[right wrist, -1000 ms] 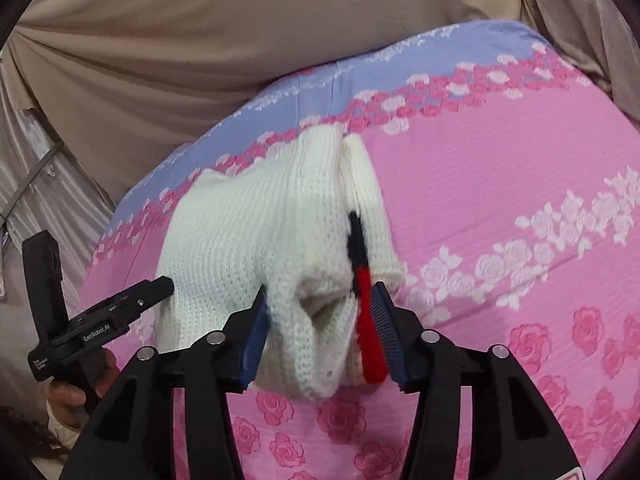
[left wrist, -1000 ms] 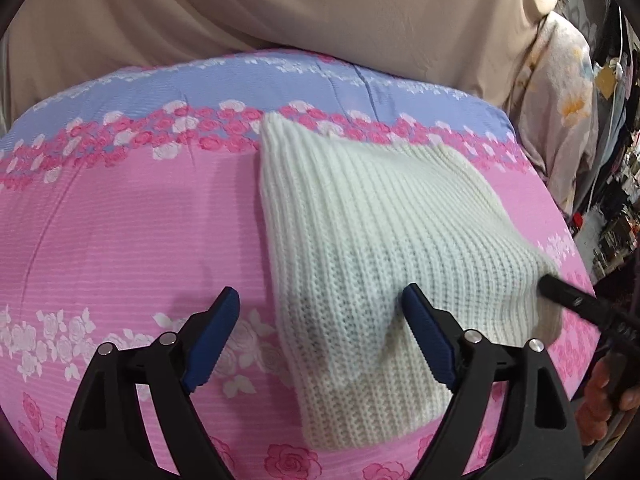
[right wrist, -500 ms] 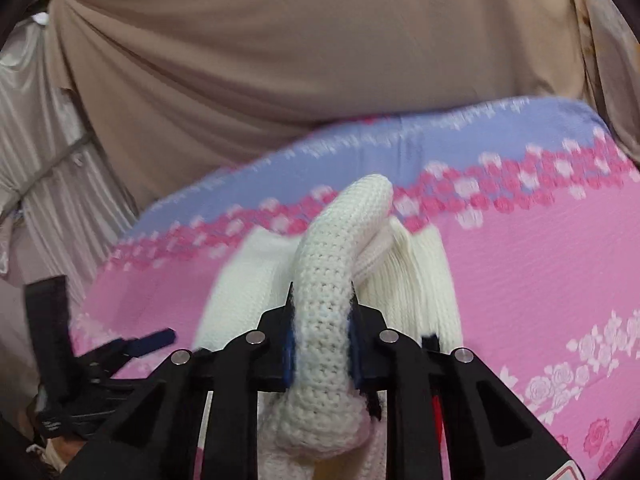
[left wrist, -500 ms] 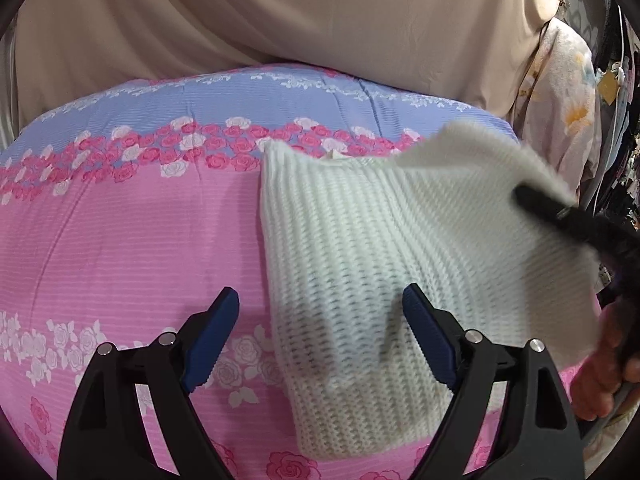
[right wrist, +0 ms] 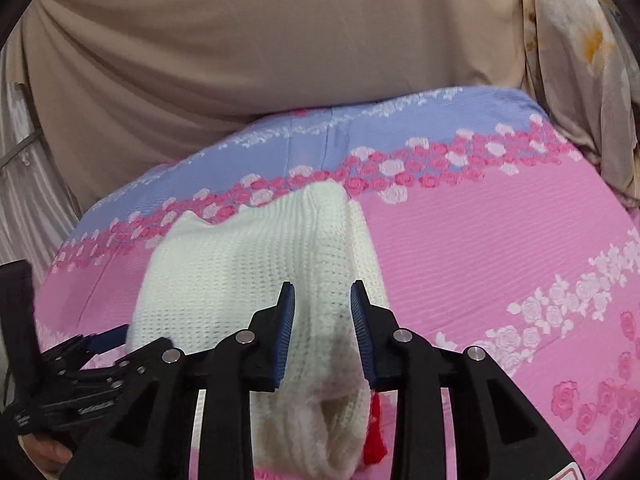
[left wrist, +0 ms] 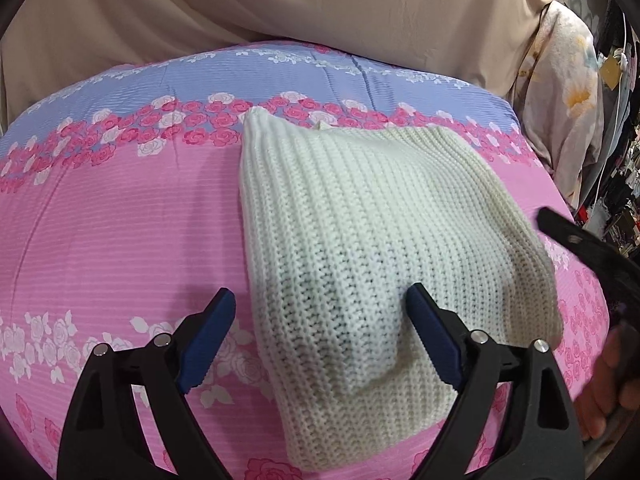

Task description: Fold small clothes

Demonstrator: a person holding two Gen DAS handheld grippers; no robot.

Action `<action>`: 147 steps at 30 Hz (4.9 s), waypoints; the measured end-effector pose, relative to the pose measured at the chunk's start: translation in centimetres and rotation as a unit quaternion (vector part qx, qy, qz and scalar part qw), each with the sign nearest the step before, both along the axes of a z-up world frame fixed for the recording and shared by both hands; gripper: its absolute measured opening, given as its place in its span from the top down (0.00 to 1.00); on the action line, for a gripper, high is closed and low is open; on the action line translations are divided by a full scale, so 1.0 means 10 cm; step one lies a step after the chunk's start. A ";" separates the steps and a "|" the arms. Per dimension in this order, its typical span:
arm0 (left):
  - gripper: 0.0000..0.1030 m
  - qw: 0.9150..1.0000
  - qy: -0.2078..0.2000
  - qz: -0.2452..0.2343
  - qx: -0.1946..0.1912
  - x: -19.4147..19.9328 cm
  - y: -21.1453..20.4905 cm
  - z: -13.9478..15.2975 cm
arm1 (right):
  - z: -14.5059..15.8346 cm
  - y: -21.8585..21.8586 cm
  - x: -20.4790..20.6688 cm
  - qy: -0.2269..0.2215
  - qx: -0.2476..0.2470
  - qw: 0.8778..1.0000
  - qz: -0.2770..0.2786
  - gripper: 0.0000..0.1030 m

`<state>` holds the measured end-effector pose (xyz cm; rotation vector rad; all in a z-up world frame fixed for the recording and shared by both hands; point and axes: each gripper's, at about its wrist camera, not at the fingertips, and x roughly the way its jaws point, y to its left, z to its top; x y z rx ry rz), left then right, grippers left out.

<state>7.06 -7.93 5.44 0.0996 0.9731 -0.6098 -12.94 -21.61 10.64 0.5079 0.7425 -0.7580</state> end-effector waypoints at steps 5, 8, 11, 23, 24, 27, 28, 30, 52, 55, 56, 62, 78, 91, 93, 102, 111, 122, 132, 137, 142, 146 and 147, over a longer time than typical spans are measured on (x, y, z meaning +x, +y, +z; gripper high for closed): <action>0.17 1.000 0.004 -0.002 0.002 -0.01 -0.02 -0.05 | -0.10 0.29 -0.07 0.022 0.021 0.998 0.054 0.74; 0.16 1.000 0.006 -0.004 0.005 -0.03 -0.03 -0.07 | -0.50 0.26 -0.08 0.059 0.057 0.996 0.044 0.83; 0.16 1.000 -0.001 -0.007 0.011 -0.06 -0.02 -0.04 | -0.36 0.29 -0.11 0.026 0.066 0.997 0.038 0.78; 0.10 0.999 0.030 -0.016 -0.038 -0.06 0.03 0.06 | -0.15 0.24 -0.23 -0.008 0.053 0.998 0.032 0.52; 0.10 0.998 0.037 -0.011 -0.047 0.00 0.03 0.06 | -0.10 0.16 -0.26 -0.020 0.049 0.998 0.022 0.34; 0.10 0.997 0.057 0.007 -0.049 0.17 0.01 -0.01 | -0.21 -0.12 -0.28 -0.015 0.063 0.998 -0.007 0.30; 0.09 0.996 0.070 0.014 -0.047 0.24 -0.02 -0.05 | -0.29 -0.21 -0.27 -0.013 0.082 0.996 -0.008 0.30; 0.07 0.994 0.093 0.018 -0.052 0.34 -0.06 -0.13 | -0.50 -0.39 -0.26 -0.015 0.134 0.991 -0.013 0.30; 0.04 0.997 0.048 0.048 -0.022 0.47 -0.37 -0.31 | -0.92 -0.61 0.20 0.002 0.143 0.989 0.026 0.06; 0.04 0.997 0.054 0.049 -0.028 0.49 -0.38 -0.32 | -0.90 -0.60 0.23 0.001 0.141 0.990 0.030 0.06; 0.04 0.997 0.056 0.048 -0.031 0.50 -0.38 -0.33 | -0.90 -0.61 0.23 0.001 0.141 0.990 0.030 0.06; 0.04 0.996 0.063 0.048 -0.043 0.55 -0.37 -0.37 | -0.90 -0.63 0.31 0.002 0.136 0.990 0.032 0.08; 0.48 0.996 0.033 -0.068 -0.057 0.23 -0.31 0.14 | -0.49 -0.27 0.20 -0.021 0.099 0.995 0.017 0.65; 0.52 0.967 -0.116 -0.148 -0.171 -0.13 0.05 1.44 | 0.74 0.29 0.04 -0.146 -0.070 0.986 0.041 0.65; 0.52 0.957 -0.161 -0.146 -0.194 -0.12 0.20 1.73 | 1.00 0.35 0.10 -0.181 -0.102 0.976 0.062 0.64; 0.45 0.956 -0.218 -0.074 -0.184 0.73 0.71 2.03 | 1.17 -0.02 1.16 -0.244 -0.090 0.956 0.140 0.49; 0.18 0.990 -0.024 0.096 -0.105 1.90 1.21 0.20 | -0.76 -0.70 1.86 -0.076 0.076 0.993 0.040 0.42; 0.13 0.984 0.041 0.102 -0.141 2.03 1.23 -0.06 | -0.69 -0.67 2.35 -0.046 0.055 0.994 0.083 0.28; 0.22 0.990 0.021 0.075 -0.118 2.14 1.02 -0.06 | -0.46 -0.63 2.25 -0.078 -0.001 0.993 0.091 0.82; 0.15 0.990 0.042 0.088 -0.100 2.22 0.94 -0.22 | -1.01 -0.82 2.25 -0.008 0.058 0.995 0.074 0.69; 0.09 0.984 0.070 0.102 -0.128 2.33 1.03 -0.32 | -0.91 -1.03 2.27 -0.019 0.051 0.997 0.051 0.26; 0.21 0.979 0.100 0.082 -0.158 2.40 0.98 -0.39 | -1.29 -1.26 2.39 -0.037 0.166 0.983 0.073 0.49; 0.26 0.980 0.098 0.074 -0.157 2.40 0.95 -0.35 | -1.27 -1.25 2.43 -0.044 0.175 0.979 0.092 0.59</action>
